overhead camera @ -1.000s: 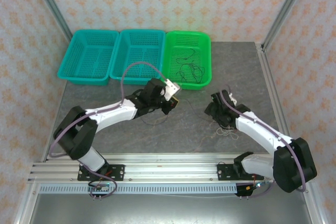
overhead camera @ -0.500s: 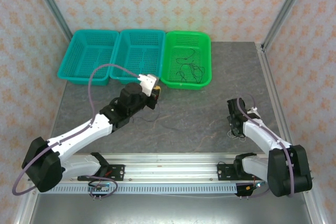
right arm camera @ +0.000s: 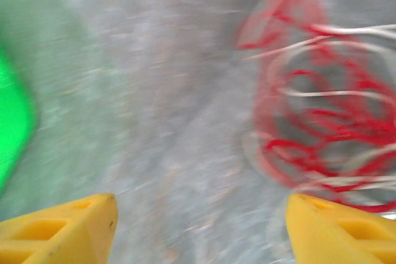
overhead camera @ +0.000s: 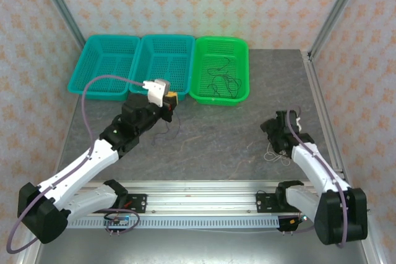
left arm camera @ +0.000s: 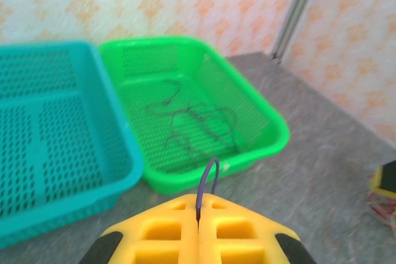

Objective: Untangle the cables

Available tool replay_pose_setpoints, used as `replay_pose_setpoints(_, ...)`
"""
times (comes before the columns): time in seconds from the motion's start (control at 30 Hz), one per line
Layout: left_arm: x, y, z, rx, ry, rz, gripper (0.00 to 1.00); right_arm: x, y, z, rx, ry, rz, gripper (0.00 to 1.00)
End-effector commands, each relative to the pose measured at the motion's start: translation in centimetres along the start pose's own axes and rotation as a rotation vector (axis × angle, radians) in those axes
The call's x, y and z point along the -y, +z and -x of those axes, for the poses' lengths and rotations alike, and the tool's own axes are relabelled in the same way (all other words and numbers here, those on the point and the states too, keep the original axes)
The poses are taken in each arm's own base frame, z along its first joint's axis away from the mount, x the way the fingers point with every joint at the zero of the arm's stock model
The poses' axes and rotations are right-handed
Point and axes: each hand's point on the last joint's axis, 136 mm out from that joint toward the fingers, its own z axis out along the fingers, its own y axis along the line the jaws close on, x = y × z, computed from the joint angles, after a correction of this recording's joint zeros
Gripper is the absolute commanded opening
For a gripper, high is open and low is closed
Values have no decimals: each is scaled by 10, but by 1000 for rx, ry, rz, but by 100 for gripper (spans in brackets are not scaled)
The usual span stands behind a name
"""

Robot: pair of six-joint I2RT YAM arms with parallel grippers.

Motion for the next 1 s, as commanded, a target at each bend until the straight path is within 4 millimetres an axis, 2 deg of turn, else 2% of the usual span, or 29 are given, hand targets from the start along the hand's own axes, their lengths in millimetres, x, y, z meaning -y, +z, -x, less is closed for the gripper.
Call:
replay_pose_setpoints(0.0, 29, -16, 55, 102, -12, -121, 0, -70, -38, -3, -65, -134, 288, 75)
replay_pose_setpoints(0.13, 45, -19, 106, 193, 2, -167, 0, -111, -74, -8, -89, -237, 444, 78)
replay_pose_setpoints(0.23, 49, -18, 149, 264, 13, -151, 0, -132, -88, -17, -116, -257, 558, 78)
replay_pose_setpoints(0.4, 55, -15, 229, 385, 61, -114, 0, -132, -79, -26, -136, -237, 575, 78)
replay_pose_setpoints(0.47, 61, -10, 259, 422, 78, -119, 0, -140, -81, -36, -166, -262, 626, 78)
replay_pose_setpoints(0.57, 69, 1, 294, 478, 97, -127, 0, -147, -85, -46, -181, -314, 674, 78)
replay_pose_setpoints(0.83, 92, 36, 365, 639, 214, -191, 0, -143, -86, -43, -157, -342, 643, 79)
replay_pose_setpoints(0.97, 81, 82, 371, 704, 251, -144, 0, -137, -83, -45, -157, -345, 628, 79)
